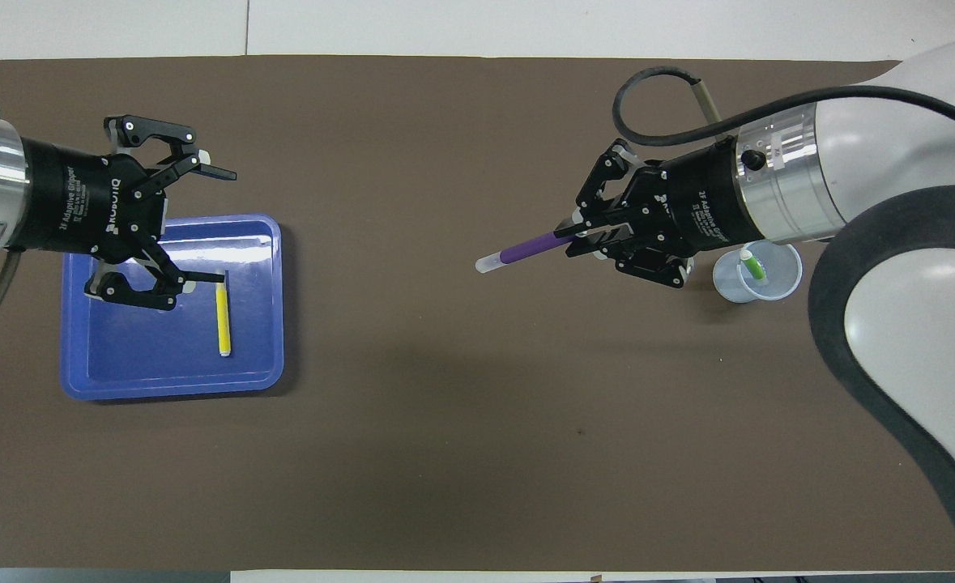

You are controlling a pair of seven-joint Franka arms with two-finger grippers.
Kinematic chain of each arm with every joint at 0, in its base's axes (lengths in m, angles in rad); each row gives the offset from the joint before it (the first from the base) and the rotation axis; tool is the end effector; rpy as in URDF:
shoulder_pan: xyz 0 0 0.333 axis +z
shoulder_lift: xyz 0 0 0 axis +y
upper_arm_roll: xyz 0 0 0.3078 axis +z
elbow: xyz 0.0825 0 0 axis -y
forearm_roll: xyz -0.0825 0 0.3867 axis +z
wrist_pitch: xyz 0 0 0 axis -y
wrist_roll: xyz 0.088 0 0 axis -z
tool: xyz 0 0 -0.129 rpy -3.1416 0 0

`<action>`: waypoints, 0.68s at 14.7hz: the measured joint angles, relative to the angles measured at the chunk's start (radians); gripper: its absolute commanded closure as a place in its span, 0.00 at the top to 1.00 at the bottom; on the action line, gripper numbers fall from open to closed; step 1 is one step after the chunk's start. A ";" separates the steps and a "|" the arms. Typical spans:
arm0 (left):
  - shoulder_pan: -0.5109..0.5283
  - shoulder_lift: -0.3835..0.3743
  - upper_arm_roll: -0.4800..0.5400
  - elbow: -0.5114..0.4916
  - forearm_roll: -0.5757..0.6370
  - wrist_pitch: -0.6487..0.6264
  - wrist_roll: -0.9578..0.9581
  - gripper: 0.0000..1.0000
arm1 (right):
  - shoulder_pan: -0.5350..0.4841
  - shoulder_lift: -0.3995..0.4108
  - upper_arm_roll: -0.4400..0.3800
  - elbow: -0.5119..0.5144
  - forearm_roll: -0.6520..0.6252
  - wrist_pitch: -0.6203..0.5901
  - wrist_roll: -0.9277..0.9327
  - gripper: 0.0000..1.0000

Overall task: Right arm passes pens to left for tray arrangement
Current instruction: 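Pull the purple pen from the cup with the right gripper, then hold out the purple pen while the left gripper closes on it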

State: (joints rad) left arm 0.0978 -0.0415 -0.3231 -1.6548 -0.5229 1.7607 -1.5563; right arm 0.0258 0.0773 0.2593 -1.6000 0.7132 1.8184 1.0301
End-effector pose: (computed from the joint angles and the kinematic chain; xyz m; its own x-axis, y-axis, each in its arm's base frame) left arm 0.5394 -0.1836 0.6080 0.1873 0.8539 -0.4856 0.9815 -0.1426 0.1278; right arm 0.5647 0.2304 0.5870 0.6322 -0.5660 -0.5292 -0.7745 -0.4803 -0.4117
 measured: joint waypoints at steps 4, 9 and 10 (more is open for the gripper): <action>-0.020 -0.020 -0.062 -0.002 -0.034 0.088 -0.271 1.00 | 0.005 0.011 0.092 0.000 0.093 0.131 0.172 0.00; -0.091 -0.110 -0.069 -0.079 -0.055 0.209 -0.400 1.00 | 0.009 0.036 0.184 0.000 0.112 0.225 0.275 0.00; -0.102 -0.137 -0.070 -0.106 -0.055 0.218 -0.407 1.00 | 0.009 0.038 0.193 0.000 0.112 0.234 0.280 0.00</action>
State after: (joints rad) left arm -0.0038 -0.1786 -0.3933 -1.7608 -0.5774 1.9791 -1.9634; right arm 0.0344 0.1157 0.4520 -1.6002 0.8256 2.0523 1.3097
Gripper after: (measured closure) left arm 0.000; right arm 0.824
